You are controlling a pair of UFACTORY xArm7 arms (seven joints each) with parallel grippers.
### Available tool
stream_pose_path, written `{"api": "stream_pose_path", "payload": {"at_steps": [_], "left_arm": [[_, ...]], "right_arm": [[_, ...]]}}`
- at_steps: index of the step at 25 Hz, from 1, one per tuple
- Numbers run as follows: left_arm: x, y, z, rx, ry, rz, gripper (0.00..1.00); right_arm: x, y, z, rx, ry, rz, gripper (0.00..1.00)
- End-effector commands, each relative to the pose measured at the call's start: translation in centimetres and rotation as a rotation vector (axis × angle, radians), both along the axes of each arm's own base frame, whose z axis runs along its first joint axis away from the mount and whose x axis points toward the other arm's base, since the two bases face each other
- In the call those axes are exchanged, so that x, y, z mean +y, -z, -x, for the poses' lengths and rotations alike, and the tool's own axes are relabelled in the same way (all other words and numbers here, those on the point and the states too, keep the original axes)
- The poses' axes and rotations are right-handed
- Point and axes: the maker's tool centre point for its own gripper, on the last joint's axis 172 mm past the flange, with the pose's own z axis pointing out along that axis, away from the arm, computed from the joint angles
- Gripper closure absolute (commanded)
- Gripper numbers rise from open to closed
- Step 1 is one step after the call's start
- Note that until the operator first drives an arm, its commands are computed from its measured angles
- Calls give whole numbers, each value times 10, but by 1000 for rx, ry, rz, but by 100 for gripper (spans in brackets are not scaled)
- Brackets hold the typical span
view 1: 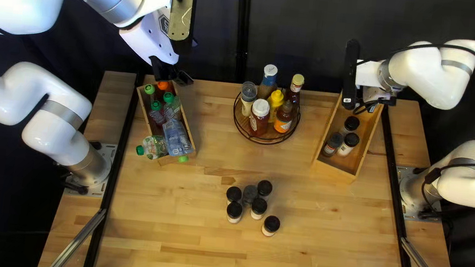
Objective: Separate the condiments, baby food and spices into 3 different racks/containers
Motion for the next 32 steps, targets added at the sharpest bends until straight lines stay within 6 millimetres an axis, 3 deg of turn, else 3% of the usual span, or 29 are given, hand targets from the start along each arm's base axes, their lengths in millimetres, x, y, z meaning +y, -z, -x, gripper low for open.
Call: {"api": "stream_pose_path", "payload": {"at_steps": [1, 6, 7, 8, 9, 10, 11, 12, 16, 22, 27, 32], "left_arm": [[0, 0, 0, 0, 0, 0, 0], [0, 0, 0, 0, 0, 0, 0], [0, 0, 0, 0, 0, 0, 0], [0, 0, 0, 0, 0, 0, 0], [0, 0, 0, 0, 0, 0, 0], [0, 0, 0, 0, 0, 0, 0], [0, 0, 0, 0, 0, 0, 0], [0, 0, 0, 0, 0, 0, 0], [0, 0, 0, 0, 0, 0, 0], [0, 0, 0, 0, 0, 0, 0], [0, 0, 0, 0, 0, 0, 0], [0, 0, 0, 0, 0, 0, 0]], "right_arm": [[-4, 10, 1, -2, 0, -7, 100], [-13, 27, 2, -5, 1, -20, 99], [-14, 30, 3, -5, 1, -22, 90], [-16, 35, 3, -5, 3, -26, 64], [-17, 37, 2, -5, 4, -28, 64], [-17, 40, 2, -5, 5, -30, 37], [-17, 41, 2, -5, 5, -32, 30], [-17, 42, 1, -5, 5, -34, 16], [-12, 40, -2, -9, -2, -41, 2], [10, 21, -10, -24, -35, -51, 0], [68, -1, -46, -85, -132, -166, 0], [167, -11, -103, -150, -234, -326, 0]]}}
